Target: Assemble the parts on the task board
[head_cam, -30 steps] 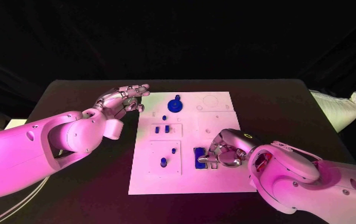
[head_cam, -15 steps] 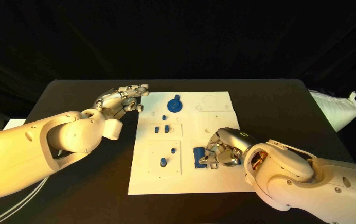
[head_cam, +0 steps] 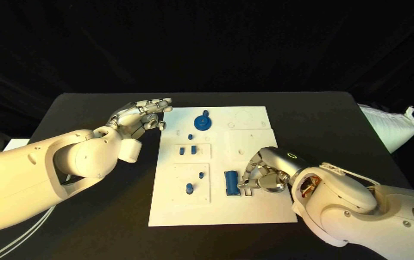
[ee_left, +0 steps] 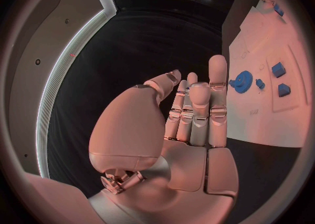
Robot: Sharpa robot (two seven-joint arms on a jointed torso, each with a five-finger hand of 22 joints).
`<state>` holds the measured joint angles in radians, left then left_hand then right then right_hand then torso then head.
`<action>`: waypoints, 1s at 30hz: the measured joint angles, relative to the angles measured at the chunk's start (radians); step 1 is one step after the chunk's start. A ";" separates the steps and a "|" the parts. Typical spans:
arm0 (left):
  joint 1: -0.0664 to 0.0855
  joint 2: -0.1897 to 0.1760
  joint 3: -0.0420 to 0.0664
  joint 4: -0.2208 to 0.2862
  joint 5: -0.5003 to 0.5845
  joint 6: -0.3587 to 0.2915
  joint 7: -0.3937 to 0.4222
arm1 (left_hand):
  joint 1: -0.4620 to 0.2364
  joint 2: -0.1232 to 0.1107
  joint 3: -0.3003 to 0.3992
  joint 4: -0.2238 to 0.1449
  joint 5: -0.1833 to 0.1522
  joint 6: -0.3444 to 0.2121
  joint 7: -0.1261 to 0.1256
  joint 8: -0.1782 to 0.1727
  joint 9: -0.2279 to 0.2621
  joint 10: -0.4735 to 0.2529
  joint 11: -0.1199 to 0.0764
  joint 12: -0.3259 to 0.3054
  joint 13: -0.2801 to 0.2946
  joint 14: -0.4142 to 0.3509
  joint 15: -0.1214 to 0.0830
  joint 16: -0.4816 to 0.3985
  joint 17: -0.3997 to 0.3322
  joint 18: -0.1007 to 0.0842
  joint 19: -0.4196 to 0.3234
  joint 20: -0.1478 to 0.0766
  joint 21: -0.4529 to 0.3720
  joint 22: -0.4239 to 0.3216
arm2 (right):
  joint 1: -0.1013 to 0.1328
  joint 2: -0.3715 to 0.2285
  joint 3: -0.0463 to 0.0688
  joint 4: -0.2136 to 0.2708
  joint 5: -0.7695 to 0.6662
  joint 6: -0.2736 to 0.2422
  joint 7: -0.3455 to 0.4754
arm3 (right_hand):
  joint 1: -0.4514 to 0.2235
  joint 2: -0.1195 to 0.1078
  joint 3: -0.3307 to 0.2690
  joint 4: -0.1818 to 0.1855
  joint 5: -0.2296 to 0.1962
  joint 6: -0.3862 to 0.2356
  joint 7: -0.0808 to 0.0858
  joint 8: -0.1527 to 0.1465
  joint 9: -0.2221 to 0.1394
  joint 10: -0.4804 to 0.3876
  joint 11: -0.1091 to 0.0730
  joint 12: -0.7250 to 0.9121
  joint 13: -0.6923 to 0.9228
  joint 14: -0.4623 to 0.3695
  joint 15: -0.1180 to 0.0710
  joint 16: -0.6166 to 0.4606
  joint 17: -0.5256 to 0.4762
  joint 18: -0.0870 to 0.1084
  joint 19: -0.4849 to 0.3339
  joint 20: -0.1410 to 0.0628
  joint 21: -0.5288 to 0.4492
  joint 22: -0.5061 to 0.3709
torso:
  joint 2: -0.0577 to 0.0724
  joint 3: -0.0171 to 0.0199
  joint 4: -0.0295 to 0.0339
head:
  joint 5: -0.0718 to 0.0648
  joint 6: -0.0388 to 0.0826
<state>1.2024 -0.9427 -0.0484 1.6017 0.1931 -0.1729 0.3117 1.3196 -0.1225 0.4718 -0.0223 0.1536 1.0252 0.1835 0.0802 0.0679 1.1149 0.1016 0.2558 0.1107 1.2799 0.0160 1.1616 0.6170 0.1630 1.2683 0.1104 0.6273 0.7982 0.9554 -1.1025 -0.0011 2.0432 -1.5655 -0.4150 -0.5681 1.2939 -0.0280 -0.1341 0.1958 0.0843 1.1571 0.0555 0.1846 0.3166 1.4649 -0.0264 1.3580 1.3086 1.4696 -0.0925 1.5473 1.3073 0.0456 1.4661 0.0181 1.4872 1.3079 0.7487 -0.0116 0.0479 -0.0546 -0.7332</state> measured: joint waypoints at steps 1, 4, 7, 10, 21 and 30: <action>0.000 0.000 0.000 0.000 0.000 0.000 0.000 | 0.000 0.000 0.000 0.000 0.000 0.000 0.000 0.000 0.000 0.000 0.000 0.000 0.000 0.000 0.000 0.000 0.000 0.000 0.000 0.000 0.000 0.000 | 0.001 -0.012 0.000 0.004 0.008 -0.008 0.008 | 0.000 0.000 0.000 0.000 0.007 -0.009 0.003 -0.007 -0.003 0.000 0.000 -0.004 0.000 -0.002 0.002 0.000 0.000 0.000 0.000 0.000 0.000 0.000 | 0.000 0.0000 0.0000 | -0.001 0.000; 0.000 0.000 0.000 0.000 0.000 0.000 0.000 | 0.000 0.000 0.000 0.000 0.000 0.000 0.000 0.000 0.000 0.000 0.000 0.000 0.000 0.000 0.000 0.000 0.000 0.000 0.000 0.000 0.000 0.000 | 0.010 -0.050 0.001 0.016 0.036 -0.025 0.030 | 0.000 0.000 0.003 0.003 0.020 -0.024 0.011 -0.021 -0.009 0.001 0.008 -0.013 0.002 -0.003 0.003 0.000 0.000 0.000 0.000 0.000 0.000 0.000 | -0.001 0.0001 0.0000 | -0.004 0.002; 0.000 0.000 0.000 0.000 0.000 0.000 0.000 | 0.000 0.000 0.000 0.000 0.000 0.000 0.000 0.000 0.000 0.000 0.000 0.000 0.000 0.000 0.000 0.000 0.000 0.000 0.000 0.000 0.000 0.000 | 0.026 -0.102 0.003 0.022 0.069 -0.033 0.054 | 0.000 0.000 0.003 0.003 0.034 -0.031 0.019 -0.036 -0.018 0.002 0.013 -0.022 0.004 -0.003 0.011 0.000 0.001 0.000 0.000 0.000 0.000 0.000 | -0.001 0.0000 -0.0006 | -0.010 0.005; 0.000 0.000 0.000 0.000 0.000 0.000 0.000 | 0.000 0.000 0.000 0.000 0.000 0.000 0.000 0.000 0.000 0.000 0.000 0.000 0.000 0.000 0.000 0.000 0.000 0.000 0.000 0.000 0.000 0.000 | 0.034 -0.143 0.003 0.022 0.085 -0.032 0.066 | 0.007 0.007 0.006 0.000 0.061 -0.031 0.019 -0.043 -0.026 0.001 0.015 -0.022 0.004 -0.003 0.011 0.000 0.001 0.000 0.001 0.005 0.000 0.000 | -0.001 0.0000 -0.0018 | -0.018 0.009; 0.000 0.005 0.000 0.003 0.000 0.001 0.000 | 0.000 0.000 0.000 0.000 0.000 0.000 0.000 0.000 0.000 0.000 0.000 0.000 0.000 0.000 0.000 0.000 0.000 0.000 0.000 0.000 0.000 0.000 | 0.036 -0.199 -0.007 0.009 0.056 0.016 0.058 | 0.019 0.047 0.016 0.002 0.104 -0.031 0.019 -0.054 -0.038 -0.001 0.017 -0.029 0.105 -0.003 0.011 0.000 0.001 0.000 0.000 0.008 0.000 0.000 | -0.001 0.0013 -0.0062 | -0.042 0.016; 0.000 0.007 -0.001 0.002 0.000 0.001 0.000 | 0.000 0.000 0.000 0.000 0.000 0.000 0.000 0.000 0.000 0.000 0.000 0.000 0.000 0.000 0.000 0.000 0.000 0.000 0.000 0.000 0.000 0.000 | 0.020 -0.189 -0.011 -0.003 0.007 0.066 0.031 | 0.014 0.052 0.013 0.007 0.104 -0.012 0.014 -0.054 -0.041 -0.003 0.018 -0.029 0.108 -0.003 0.011 0.000 0.001 0.000 0.000 0.008 0.000 0.000 | -0.001 0.0012 -0.0039 | -0.048 0.016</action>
<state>1.2019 -0.9355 -0.0490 1.6038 0.1930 -0.1718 0.3113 1.3196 -0.1225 0.4718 -0.0223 0.1536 1.0252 0.1835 0.0802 0.0679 1.1150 0.1016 0.2557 0.1105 1.2798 0.0160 1.1616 0.6171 0.1630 1.2682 0.1104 0.6273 0.7983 0.9755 -1.2916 -0.0120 2.0406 -1.5585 -0.3489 -0.5373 1.3079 0.0242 -0.1213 0.2031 0.1880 1.1449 0.0698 0.1311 0.2751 1.4616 -0.0081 1.3291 1.4165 1.4664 -0.0818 1.5473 1.3079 0.0456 1.4660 0.0256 1.4871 1.3075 0.7479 -0.0105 0.0440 -0.1022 -0.7168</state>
